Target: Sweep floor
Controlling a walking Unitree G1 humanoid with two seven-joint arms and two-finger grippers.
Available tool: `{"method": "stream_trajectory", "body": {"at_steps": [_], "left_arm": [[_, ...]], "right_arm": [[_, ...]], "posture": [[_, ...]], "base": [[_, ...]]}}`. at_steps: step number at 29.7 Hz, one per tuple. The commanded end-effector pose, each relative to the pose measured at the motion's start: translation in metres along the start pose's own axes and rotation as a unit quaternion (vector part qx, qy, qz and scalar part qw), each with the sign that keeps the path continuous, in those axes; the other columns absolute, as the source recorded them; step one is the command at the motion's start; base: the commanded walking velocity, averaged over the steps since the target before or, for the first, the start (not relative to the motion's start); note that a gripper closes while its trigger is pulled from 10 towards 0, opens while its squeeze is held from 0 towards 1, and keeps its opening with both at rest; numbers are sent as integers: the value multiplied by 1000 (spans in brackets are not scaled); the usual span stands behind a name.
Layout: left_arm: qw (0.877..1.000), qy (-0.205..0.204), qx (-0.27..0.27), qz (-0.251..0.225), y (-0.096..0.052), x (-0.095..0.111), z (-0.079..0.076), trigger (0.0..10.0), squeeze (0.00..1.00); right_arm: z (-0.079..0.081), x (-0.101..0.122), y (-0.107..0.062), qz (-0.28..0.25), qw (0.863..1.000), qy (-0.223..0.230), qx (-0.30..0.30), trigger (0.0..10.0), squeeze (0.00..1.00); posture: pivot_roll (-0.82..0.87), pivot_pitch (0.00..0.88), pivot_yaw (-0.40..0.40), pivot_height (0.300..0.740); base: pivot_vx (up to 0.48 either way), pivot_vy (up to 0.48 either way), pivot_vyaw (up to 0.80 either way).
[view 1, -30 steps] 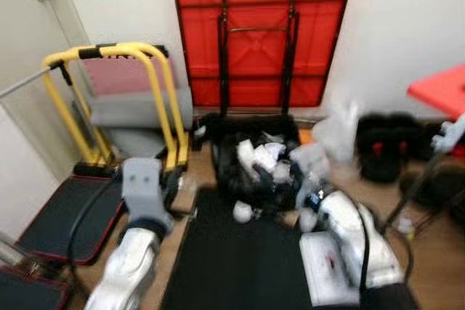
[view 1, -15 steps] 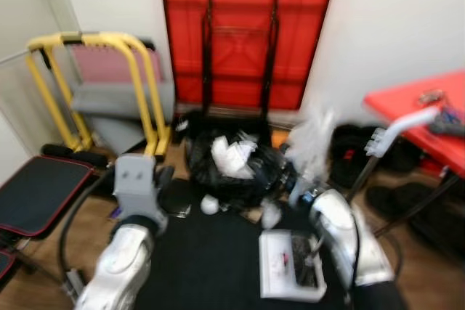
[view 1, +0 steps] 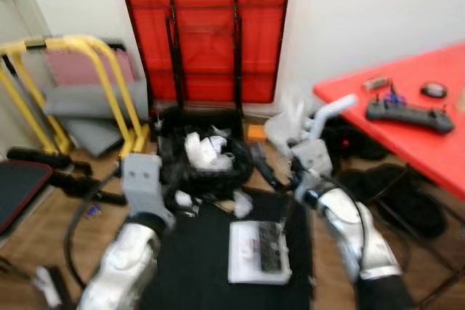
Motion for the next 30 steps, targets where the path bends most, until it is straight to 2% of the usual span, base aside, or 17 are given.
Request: {"method": "stream_trajectory", "body": {"at_steps": [1,5,8,13,16,30], "left_arm": [[1000,-2,-11,-3,0,2,0,10000,0],[1000,-3,-10,-5,-1,3,0,10000,0],[1000,-5,-11,-8,-1,3,0,10000,0],[1000,-5,-11,-9,-1,4,0,10000,0],[1000,-4,-13,-9,-1,4,1,10000,0],[1000,-5,-16,-10,-2,5,2,10000,0]], "right_arm": [[1,3,2,-2,1000,-4,-1,10000,0],[1,3,2,0,1000,-8,-2,10000,0],[-1,3,2,6,1000,-7,-1,10000,0],[-1,4,2,3,1000,-4,-3,10000,0],[-1,5,2,0,1000,3,-3,10000,0],[1,5,3,4,1000,-9,-8,10000,0]], "posture": [[-110,0,8,740],[-110,0,8,740],[-106,0,5,740],[-105,0,4,740],[-103,0,5,740],[-105,0,9,740]], "base": [[0,0,0],[0,0,0],[274,0,794],[297,0,0],[307,0,800],[306,0,0]]}}
Point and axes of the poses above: a point about 5 cm out from each wrist's last joint towards the gripper, its own y axis pointing out of the wrist towards the gripper, its own x axis along the axis of the wrist's last joint, z = x × y, the point moved 1 cm from there along y, pointing out of the wrist towards the gripper, and after that the axes turned 2 degrees about y, right-handed, at the moved point
